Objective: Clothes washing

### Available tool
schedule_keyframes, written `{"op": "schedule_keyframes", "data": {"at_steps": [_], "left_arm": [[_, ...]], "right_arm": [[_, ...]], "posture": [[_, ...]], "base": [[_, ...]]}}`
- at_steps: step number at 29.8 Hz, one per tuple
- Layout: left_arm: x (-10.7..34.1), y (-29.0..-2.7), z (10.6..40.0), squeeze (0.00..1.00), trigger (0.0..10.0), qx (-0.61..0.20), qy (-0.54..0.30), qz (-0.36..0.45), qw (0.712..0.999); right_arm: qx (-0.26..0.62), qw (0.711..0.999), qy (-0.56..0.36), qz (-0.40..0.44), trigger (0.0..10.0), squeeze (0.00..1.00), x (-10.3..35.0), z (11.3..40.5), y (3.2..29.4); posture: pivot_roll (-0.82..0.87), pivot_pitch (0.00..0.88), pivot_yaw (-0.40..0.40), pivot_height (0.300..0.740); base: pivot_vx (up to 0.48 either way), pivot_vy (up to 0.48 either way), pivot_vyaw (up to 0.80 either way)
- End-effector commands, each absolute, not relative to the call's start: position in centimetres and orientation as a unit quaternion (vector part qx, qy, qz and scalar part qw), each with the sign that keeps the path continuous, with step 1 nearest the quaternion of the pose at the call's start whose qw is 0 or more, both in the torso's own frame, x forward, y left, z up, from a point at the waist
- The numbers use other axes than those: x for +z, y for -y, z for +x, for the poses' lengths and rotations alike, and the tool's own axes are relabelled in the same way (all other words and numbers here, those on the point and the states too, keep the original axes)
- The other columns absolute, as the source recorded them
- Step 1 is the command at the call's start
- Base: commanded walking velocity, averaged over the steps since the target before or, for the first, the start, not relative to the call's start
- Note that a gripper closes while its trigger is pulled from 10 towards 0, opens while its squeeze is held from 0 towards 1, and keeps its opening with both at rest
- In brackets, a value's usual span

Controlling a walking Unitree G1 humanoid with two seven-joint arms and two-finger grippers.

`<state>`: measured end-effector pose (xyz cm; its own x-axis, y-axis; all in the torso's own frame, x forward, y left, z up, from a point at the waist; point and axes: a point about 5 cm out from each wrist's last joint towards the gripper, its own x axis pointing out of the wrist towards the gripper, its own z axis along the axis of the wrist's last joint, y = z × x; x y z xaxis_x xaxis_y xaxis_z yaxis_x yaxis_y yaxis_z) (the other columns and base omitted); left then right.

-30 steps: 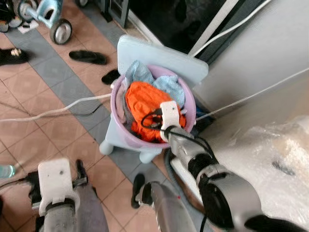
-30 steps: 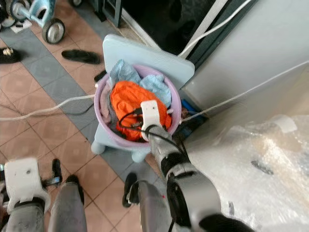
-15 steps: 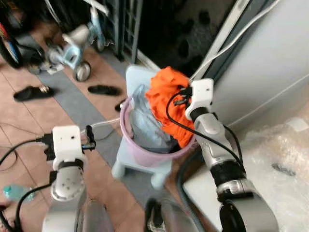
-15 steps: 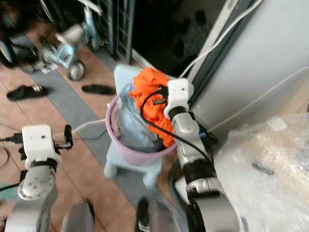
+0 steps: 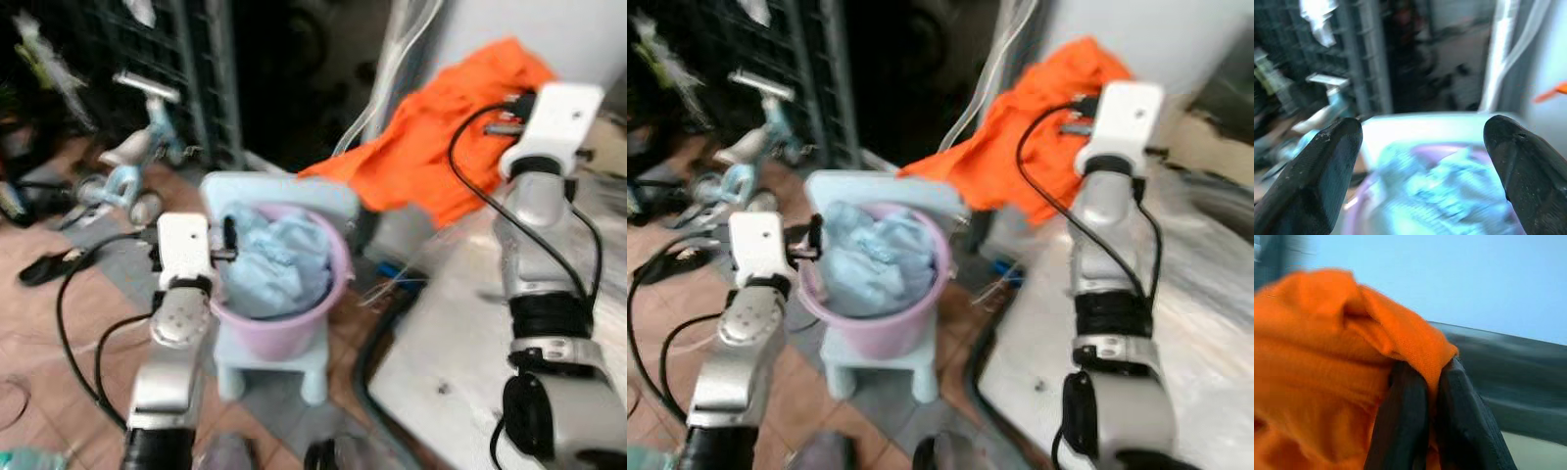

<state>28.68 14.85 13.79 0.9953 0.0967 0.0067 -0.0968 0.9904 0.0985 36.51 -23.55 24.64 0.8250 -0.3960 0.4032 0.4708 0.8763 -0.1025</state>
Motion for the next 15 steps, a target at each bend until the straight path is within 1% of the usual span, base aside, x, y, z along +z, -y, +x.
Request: {"op": "schedule_keyframes", "data": {"at_steps": [1, 3, 5, 6, 8, 9, 10, 11, 12, 13, 15], "left_arm": [[13.7, -14.8, 28.7, 0.0, 10.0, 0.045, 0.002, 0.05, 0.998], [13.6, -15.0, 28.8, 0.0, 10.0, 0.045, 0.004, 0.049, 0.998], [13.5, -15.1, 28.8, 0.0, 10.0, 0.046, 0.005, 0.049, 0.998], [13.5, -15.2, 28.9, 0.0, 10.0, 0.048, 0.007, 0.048, 0.998], [13.6, -15.3, 29.0, 0.0, 10.0, 0.05, 0.008, 0.046, 0.998], [13.6, -15.2, 29.0, 0.0, 10.0, 0.051, 0.011, 0.039, 0.998], [13.6, -15.2, 29.0, 0.0, 10.0, 0.052, 0.012, 0.038, 0.998], [13.6, -15.2, 29.0, 0.0, 10.0, 0.052, 0.012, 0.036, 0.998], [13.5, -15.1, 28.9, 0.0, 10.0, 0.053, 0.01, 0.031, 0.998], [13.4, -15.1, 28.9, 0.0, 10.0, 0.053, 0.008, 0.031, 0.998], [13.3, -15.1, 28.9, 0.0, 10.0, 0.055, 0.006, 0.03, 0.998]], "right_arm": [[-0.267, 0.935, 0.209, -0.102, 10.0, 0.0, 26.2, 36.3, 24.8], [-0.307, 0.92, 0.211, -0.118, 10.0, 0.0, 26.9, 36.0, 26.0], [-0.319, 0.918, 0.203, -0.123, 10.0, 0.0, 26.8, 36.1, 26.5], [-0.327, 0.919, 0.18, -0.123, 10.0, 0.0, 26.4, 36.3, 26.9], [-0.331, 0.926, 0.154, -0.097, 10.0, 0.0, 25.5, 36.5, 27.4], [-0.303, 0.944, 0.102, -0.086, 10.0, 0.0, 24.2, 37.3, 27.2], [-0.285, 0.951, 0.086, -0.087, 10.0, 0.0, 23.7, 37.6, 27.0], [-0.266, 0.958, 0.067, -0.087, 10.0, 0.15, 23.0, 37.8, 26.7], [-0.216, 0.975, 0.018, -0.045, 10.0, 1.0, 21.3, 38.3, 25.7], [-0.205, 0.978, 0.003, -0.022, 10.0, 1.0, 20.7, 38.4, 25.5], [-0.196, 0.98, -0.01, -0.011, 10.0, 1.0, 20.1, 38.4, 25.3]], "posture": [[0.02, 0.0, -0.008, 0.74], [0.02, 0.0, -0.006, 0.74], [0.02, 0.0, -0.008, 0.74], [0.02, 0.0, -0.01, 0.74], [0.02, 0.0, -0.01, 0.74], [0.02, 0.0, -0.014, 0.74], [0.02, 0.0, -0.017, 0.74], [0.02, 0.0, -0.018, 0.74], [0.02, 0.0, -0.022, 0.74], [0.02, 0.0, -0.023, 0.74], [0.02, 0.0, -0.026, 0.74]], "base": [[0.0, 0.0, -0.74], [0.0, 0.0, -0.74], [0.0, 0.0, -0.75], [0.0, 0.0, -0.76], [0.0, 0.0, -0.76], [0.0, 0.0, 0.0], [0.0, 0.0, 0.0], [0.0, 0.0, 0.0], [0.0, 0.0, 0.0], [0.0, 0.0, 0.0], [0.0, 0.0, 0.0]]}}
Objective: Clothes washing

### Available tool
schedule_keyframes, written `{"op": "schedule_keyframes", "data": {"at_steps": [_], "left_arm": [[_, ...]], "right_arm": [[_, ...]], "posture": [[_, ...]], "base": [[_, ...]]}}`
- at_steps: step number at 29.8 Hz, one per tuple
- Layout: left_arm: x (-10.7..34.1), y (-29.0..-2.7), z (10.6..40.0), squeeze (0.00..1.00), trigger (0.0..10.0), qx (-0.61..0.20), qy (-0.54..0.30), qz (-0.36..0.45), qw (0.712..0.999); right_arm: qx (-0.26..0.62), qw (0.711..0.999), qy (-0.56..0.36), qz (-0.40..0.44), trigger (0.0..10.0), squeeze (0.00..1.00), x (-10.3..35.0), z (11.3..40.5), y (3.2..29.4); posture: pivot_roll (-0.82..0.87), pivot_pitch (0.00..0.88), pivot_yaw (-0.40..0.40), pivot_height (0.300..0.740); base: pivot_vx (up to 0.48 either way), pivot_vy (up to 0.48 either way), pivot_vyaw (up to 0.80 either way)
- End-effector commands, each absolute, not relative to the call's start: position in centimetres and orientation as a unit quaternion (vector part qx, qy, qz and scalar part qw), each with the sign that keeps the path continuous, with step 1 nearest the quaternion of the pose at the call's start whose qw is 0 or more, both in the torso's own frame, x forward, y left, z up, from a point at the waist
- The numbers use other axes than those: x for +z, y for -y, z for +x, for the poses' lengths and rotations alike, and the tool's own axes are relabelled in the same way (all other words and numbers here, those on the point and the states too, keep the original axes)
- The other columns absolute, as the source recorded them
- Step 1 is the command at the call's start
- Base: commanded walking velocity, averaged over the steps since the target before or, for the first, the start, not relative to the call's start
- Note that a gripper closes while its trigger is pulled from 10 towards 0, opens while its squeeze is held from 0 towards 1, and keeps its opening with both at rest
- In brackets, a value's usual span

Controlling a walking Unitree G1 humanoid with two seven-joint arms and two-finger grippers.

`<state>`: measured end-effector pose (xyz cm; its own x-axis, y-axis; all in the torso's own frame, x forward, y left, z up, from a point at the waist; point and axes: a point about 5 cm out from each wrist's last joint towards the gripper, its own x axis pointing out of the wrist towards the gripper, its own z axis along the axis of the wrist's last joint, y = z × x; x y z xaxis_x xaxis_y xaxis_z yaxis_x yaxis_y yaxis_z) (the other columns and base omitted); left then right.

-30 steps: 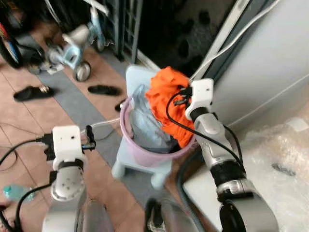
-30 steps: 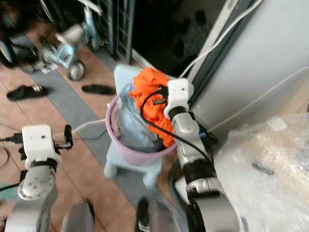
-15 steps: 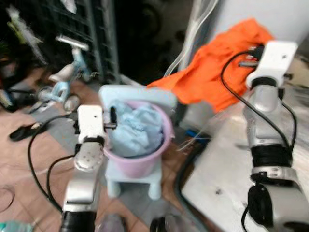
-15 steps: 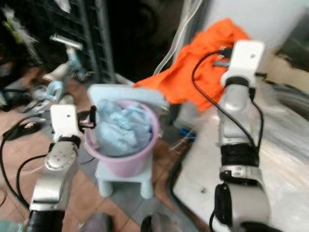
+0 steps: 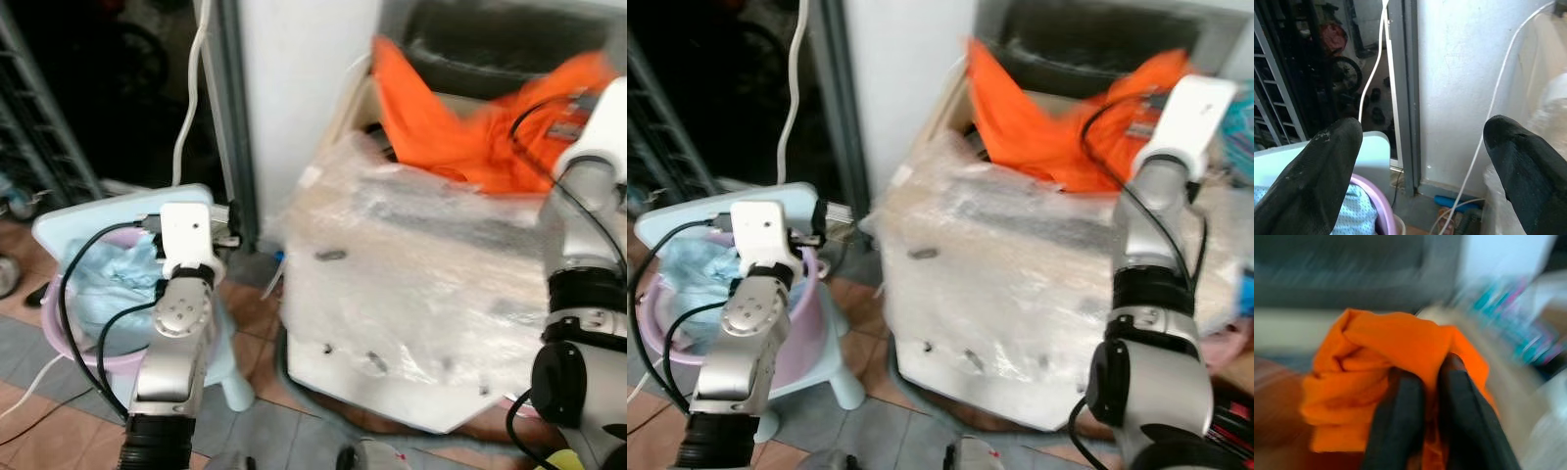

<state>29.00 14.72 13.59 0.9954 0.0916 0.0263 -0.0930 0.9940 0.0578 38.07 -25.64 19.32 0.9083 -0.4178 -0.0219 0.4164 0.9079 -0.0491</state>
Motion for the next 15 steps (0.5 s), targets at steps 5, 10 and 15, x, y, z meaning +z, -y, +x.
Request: {"op": "schedule_keyframes", "data": {"at_steps": [5, 10, 15], "left_arm": [[13.1, -15.3, 28.8, 0.0, 10.0, 0.061, 0.007, 0.028, 0.998], [13.1, -15.3, 28.8, 0.0, 10.0, 0.069, 0.005, 0.031, 0.997], [12.8, -15.1, 28.9, 0.0, 10.0, 0.066, 0.002, 0.033, 0.997]], "right_arm": [[-0.153, 0.988, -0.006, -0.029, 10.0, 1.0, 19.8, 38.5, 24.5], [-0.115, 0.988, 0.084, -0.052, 10.0, 1.0, 21.8, 37.9, 23.5], [-0.082, 0.988, 0.112, -0.073, 10.0, 1.0, 21.3, 36.8, 22.1]], "posture": [[0.01, 0.0, -0.026, 0.74], [0.01, 0.0, -0.023, 0.74], [-0.01, 0.0, -0.021, 0.74]], "base": [[0.0, 0.0, 0.0], [0.0, 0.0, 0.0], [0.0, 0.0, 0.0]]}}
